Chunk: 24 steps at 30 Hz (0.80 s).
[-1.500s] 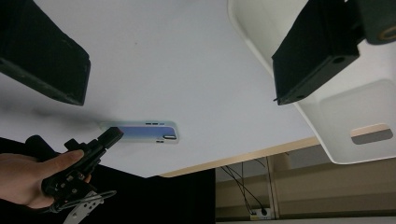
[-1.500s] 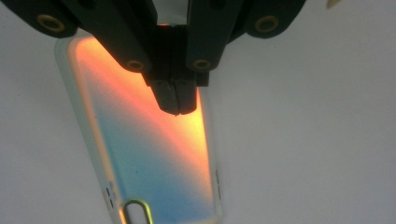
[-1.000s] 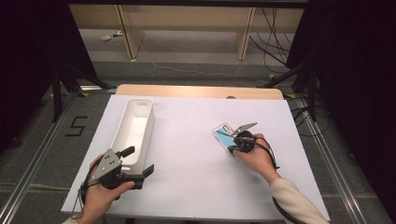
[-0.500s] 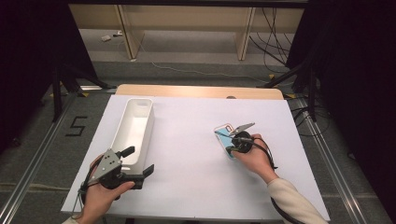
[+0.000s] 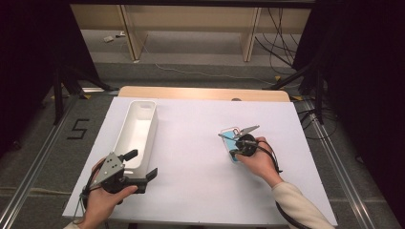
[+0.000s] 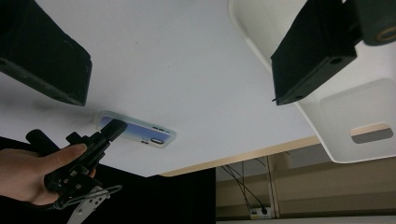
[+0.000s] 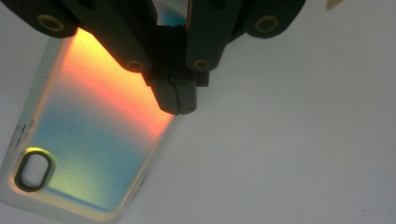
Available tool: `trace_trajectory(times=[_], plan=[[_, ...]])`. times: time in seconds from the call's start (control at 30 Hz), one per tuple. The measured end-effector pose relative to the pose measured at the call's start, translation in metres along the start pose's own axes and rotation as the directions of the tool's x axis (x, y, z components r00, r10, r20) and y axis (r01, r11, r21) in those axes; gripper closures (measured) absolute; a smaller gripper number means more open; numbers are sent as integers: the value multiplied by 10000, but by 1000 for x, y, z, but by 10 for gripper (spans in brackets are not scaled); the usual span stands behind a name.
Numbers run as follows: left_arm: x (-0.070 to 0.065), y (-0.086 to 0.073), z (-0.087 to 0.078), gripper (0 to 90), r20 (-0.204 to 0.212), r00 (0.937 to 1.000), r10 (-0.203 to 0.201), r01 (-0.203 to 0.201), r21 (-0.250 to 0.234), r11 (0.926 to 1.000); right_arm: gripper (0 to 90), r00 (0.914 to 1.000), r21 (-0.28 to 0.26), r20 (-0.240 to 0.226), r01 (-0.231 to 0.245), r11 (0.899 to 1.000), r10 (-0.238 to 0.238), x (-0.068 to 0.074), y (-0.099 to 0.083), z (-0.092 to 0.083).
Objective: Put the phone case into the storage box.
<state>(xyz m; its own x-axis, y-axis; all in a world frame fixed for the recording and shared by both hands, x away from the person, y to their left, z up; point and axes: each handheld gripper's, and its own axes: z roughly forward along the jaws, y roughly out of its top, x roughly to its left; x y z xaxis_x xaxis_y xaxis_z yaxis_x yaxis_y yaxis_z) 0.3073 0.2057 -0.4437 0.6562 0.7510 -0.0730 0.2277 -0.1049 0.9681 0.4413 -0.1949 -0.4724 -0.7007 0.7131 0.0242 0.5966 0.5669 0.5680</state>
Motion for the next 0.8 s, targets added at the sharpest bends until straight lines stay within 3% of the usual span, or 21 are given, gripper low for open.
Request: trace_trajectory(times=[0.8], plan=[[0, 0, -1, 50, 13, 10000, 6, -6, -31, 10000, 900, 9999, -229, 107, -101, 9997, 103, -2, 0, -2]])
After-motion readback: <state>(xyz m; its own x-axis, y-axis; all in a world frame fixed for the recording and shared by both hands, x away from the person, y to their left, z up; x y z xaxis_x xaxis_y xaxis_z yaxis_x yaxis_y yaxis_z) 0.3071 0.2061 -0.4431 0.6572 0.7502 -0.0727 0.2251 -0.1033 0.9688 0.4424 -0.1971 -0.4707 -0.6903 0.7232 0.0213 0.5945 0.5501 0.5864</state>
